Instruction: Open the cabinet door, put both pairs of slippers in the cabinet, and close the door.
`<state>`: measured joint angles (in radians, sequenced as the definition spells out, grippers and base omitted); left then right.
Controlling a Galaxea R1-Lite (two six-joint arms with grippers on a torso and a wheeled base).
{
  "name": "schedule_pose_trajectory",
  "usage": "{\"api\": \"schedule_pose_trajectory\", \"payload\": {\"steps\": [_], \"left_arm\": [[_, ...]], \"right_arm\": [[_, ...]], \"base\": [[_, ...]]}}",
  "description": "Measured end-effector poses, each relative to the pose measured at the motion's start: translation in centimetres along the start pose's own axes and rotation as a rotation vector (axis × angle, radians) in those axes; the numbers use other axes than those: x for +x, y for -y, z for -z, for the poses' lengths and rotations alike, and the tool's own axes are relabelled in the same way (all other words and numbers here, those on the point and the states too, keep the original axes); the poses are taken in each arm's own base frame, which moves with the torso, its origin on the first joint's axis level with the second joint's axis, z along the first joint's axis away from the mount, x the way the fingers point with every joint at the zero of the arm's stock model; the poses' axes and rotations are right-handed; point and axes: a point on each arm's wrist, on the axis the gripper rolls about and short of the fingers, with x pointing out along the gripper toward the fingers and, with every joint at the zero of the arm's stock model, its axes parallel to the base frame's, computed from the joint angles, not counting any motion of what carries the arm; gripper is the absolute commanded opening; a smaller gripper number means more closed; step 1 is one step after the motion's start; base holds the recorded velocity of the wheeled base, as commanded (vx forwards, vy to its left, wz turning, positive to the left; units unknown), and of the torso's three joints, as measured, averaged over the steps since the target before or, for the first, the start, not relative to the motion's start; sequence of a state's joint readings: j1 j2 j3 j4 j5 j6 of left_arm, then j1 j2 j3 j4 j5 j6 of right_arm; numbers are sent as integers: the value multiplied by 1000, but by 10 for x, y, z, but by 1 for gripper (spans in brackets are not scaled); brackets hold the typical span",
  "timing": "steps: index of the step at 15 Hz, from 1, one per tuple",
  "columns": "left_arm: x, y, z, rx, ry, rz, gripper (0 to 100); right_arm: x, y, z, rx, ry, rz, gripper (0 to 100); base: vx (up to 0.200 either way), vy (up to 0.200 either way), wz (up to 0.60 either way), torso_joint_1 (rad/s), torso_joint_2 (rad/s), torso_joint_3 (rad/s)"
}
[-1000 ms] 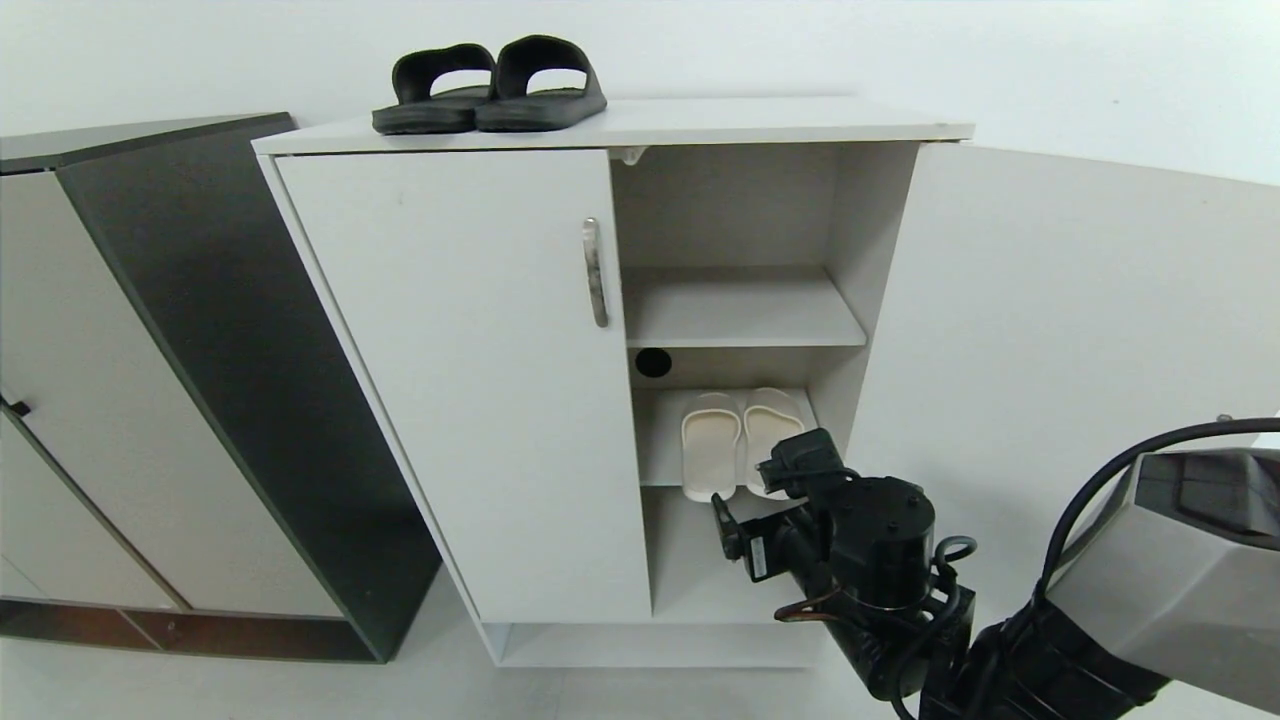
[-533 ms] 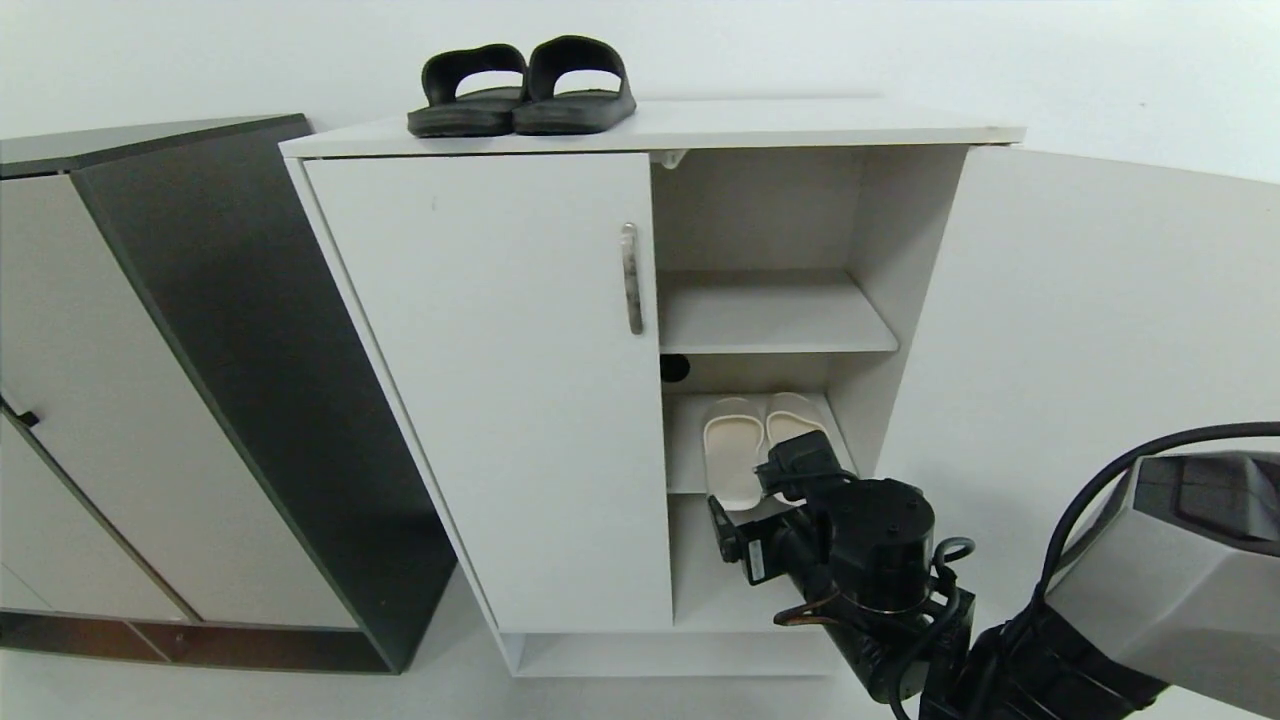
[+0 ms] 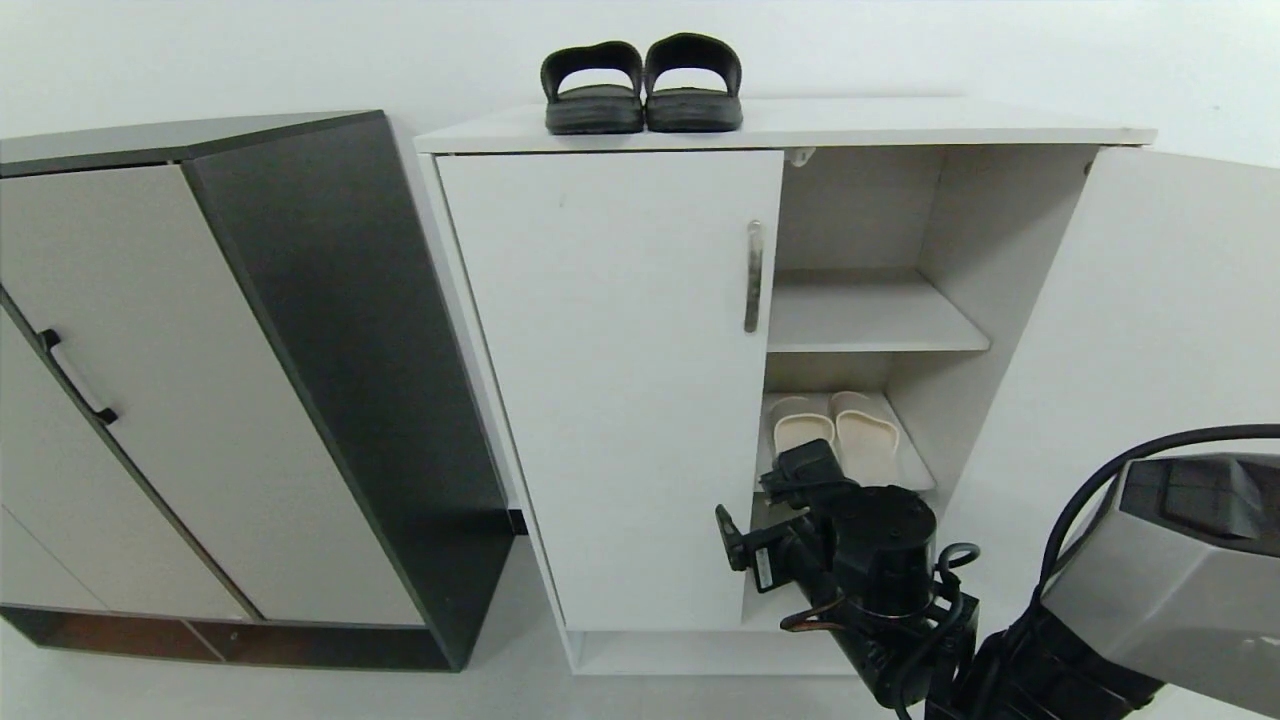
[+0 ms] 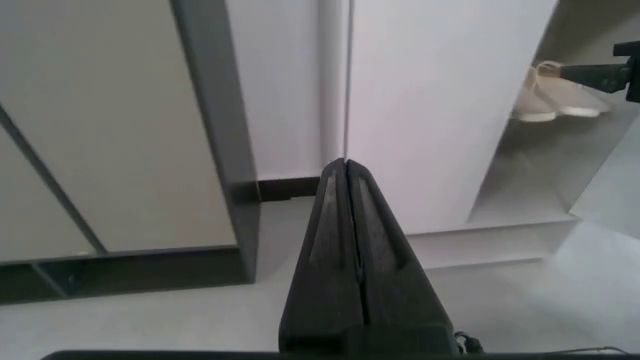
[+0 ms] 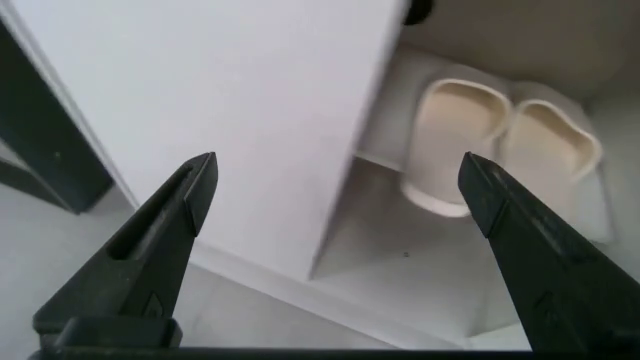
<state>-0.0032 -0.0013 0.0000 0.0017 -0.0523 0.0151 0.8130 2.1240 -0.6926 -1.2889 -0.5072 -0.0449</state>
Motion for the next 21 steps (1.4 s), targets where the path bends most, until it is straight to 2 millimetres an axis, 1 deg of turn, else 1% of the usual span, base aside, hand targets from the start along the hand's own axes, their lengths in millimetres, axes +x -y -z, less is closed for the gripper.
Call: {"api": "schedule_pose_trajectory", "payload": {"steps": [6, 10, 20, 21], "left_arm": [[0, 0, 0, -1, 0, 0, 0], [0, 0, 0, 0, 0, 0, 0], [0, 0, 0, 0, 0, 1, 0], [0, 0, 0, -1, -1, 0, 0]], "right_arm": [[-3, -2, 1, -5, 24, -22, 100], [-4, -4, 3, -5, 40, -48, 100], [-3, -3, 5, -7, 34, -44, 100], [-3, -3, 6, -8, 31, -45, 100]], "base": [[0, 200, 0, 1, 2, 4], [0, 0, 0, 0, 0, 0], [0, 0, 0, 0, 0, 0], [0, 0, 0, 2, -193, -198]]}}
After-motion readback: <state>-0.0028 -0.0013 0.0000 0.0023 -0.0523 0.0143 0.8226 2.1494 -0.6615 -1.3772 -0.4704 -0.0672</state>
